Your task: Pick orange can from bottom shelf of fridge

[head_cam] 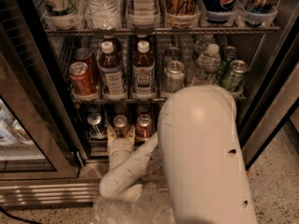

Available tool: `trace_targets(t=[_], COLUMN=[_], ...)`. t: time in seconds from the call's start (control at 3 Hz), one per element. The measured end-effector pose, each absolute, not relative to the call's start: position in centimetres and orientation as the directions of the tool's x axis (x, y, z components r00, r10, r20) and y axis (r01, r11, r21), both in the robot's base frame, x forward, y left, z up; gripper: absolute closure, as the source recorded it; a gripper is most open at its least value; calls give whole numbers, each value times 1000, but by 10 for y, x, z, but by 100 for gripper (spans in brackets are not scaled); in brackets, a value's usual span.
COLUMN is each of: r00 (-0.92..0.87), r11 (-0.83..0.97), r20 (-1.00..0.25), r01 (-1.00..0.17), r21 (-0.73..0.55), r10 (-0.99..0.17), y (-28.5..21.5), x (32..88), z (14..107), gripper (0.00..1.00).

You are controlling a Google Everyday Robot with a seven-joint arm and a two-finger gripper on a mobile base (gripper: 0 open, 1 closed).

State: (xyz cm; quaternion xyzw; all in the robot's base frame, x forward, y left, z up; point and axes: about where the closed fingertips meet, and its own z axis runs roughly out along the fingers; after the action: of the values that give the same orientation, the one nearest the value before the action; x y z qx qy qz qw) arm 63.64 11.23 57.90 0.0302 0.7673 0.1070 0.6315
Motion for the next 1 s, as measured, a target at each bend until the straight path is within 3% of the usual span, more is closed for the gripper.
trace_targets(t=[0.33, 0.67, 1.0], r00=[-201, -201, -201], r11=[976, 976, 976], r20=[-963, -963, -963], r01=[-90, -86, -86], r21=[199, 198, 198], r10=[178, 178, 178], y=[113, 112, 112], x=[639, 642, 642], z=[580, 581, 581], gripper=[31, 40, 59])
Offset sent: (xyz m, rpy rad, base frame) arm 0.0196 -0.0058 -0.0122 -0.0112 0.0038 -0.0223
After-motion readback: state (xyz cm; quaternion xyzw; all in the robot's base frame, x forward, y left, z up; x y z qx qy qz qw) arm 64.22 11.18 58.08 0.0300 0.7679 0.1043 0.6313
